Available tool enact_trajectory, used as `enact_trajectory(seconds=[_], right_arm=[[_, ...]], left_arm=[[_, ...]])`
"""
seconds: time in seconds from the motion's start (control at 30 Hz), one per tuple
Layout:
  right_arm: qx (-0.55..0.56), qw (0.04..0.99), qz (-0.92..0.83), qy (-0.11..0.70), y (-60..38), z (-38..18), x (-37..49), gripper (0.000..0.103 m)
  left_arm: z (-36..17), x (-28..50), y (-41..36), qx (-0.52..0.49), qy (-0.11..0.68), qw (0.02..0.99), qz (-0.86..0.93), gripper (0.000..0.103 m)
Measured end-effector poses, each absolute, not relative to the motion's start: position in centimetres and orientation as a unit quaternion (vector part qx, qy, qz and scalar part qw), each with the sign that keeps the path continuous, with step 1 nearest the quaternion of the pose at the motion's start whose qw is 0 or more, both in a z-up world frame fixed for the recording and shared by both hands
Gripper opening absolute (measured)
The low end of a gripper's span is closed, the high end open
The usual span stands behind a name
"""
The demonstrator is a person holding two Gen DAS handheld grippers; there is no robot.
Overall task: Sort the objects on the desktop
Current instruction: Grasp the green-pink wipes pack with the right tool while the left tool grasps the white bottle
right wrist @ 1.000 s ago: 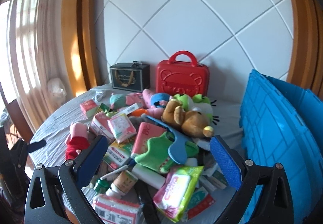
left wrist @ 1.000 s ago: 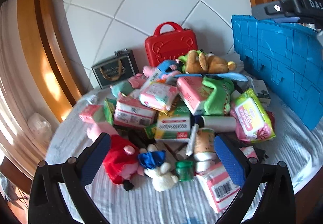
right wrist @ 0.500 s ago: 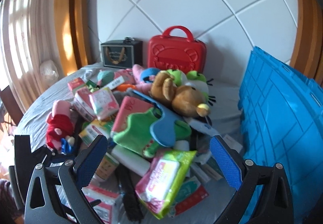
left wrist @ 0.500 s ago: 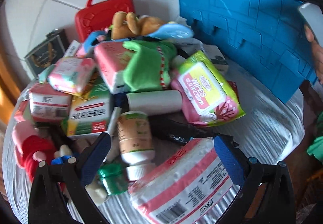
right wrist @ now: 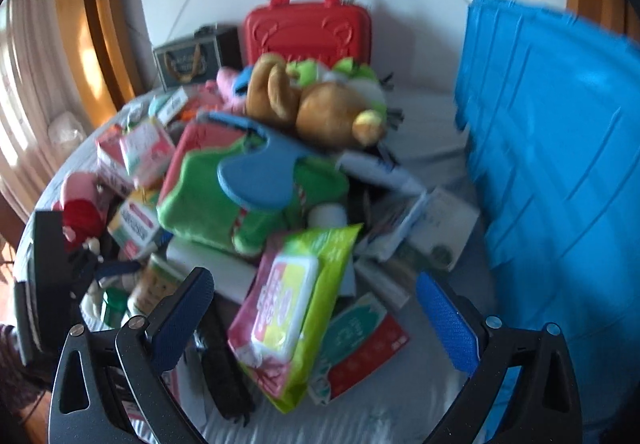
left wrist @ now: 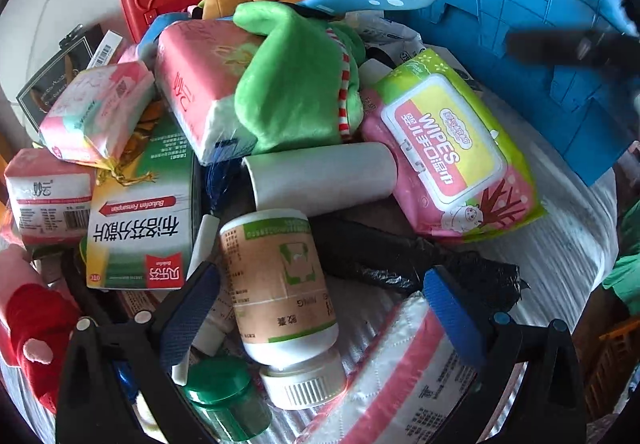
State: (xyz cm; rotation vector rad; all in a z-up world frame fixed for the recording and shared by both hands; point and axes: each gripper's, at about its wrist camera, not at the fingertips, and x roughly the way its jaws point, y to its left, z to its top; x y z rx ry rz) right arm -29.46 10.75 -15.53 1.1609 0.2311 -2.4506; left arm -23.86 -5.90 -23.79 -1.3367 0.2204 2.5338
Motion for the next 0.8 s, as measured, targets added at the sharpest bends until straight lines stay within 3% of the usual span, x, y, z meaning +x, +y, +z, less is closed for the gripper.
enact_trajectory(seconds=[0.1, 0.17, 0.2, 0.5, 0.8], right_arm=[[0.451, 0.213, -0.862, 0.087, 10.3, -18.7, -30.4, 0.099], [0.465, 0.213, -0.855, 0.079, 10.3, -20.4, -30.8, 0.086], [0.47, 0.215, -0.853, 0.071, 10.4, -21.0, -30.9, 0.084], [0.473, 0.235, -0.848, 0.034, 11.2, -24.0, -30.9, 0.078], [0.47, 0.245, -0.847, 0.04, 11.3, -24.5, -30.2, 0.076]], left_arm=[[-23.8, -23.5, -6.6, -0.455, 0.065, 0.142, 0.877, 0.103], [-23.8, -23.2, -6.7, -0.449, 0.062, 0.148, 0.879, 0.103], [-23.9, -23.1, -6.7, -0.449, 0.061, 0.15, 0.879, 0.103], [-24.7, -23.6, -5.7, -0.466, 0.042, 0.108, 0.877, 0.103], [-25.1, -25.0, -9.4, -0.488, 0.043, 0.127, 0.862, 0.103]])
